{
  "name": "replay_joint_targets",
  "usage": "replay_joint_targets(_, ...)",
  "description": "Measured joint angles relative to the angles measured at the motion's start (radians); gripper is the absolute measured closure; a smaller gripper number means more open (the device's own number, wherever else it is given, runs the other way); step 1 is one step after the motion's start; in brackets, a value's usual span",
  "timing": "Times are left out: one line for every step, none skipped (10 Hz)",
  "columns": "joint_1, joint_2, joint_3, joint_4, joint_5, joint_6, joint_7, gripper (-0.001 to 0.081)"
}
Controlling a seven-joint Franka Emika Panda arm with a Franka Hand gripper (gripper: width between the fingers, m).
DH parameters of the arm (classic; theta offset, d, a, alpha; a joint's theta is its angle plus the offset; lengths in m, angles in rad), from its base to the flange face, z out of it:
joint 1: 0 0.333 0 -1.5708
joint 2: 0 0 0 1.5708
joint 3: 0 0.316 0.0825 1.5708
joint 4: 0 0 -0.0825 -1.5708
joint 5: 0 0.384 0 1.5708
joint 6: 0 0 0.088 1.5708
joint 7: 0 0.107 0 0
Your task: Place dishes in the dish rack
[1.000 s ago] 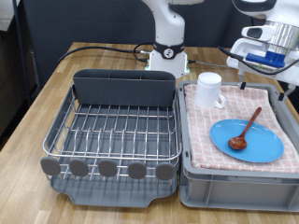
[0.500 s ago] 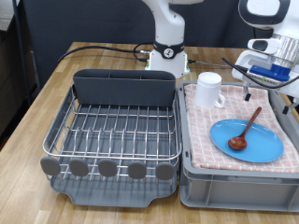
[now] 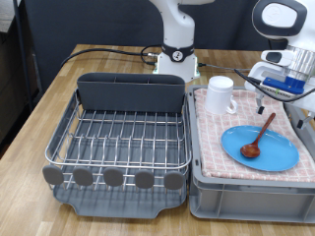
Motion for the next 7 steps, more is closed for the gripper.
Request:
replay_joint_targets(0.0, 0.005, -0.001, 0.0, -0.004, 0.0, 0.002, 0.0004)
replay_joint_targets(0.0, 0.009, -0.004, 0.0, -0.013, 0.0, 0.004, 0.0004)
replay_joint_targets(0.0, 0.014, -0.008, -0.001, -0.024, 0.0, 0.009, 0.0004)
replay_joint_targets(0.0, 0.02, -0.012, -0.001, -0.041, 0.001, 0.022, 0.0004)
replay_joint_targets(0.0, 0.027, -0.019, -0.004, -0.07, 0.014, 0.049, 0.0004)
replay_joint_targets(0.0, 0.033, -0.029, -0.011, -0.105, 0.039, 0.086, 0.0004)
replay_joint_targets(0.0, 0.038, -0.039, -0.018, -0.141, 0.067, 0.123, 0.0004)
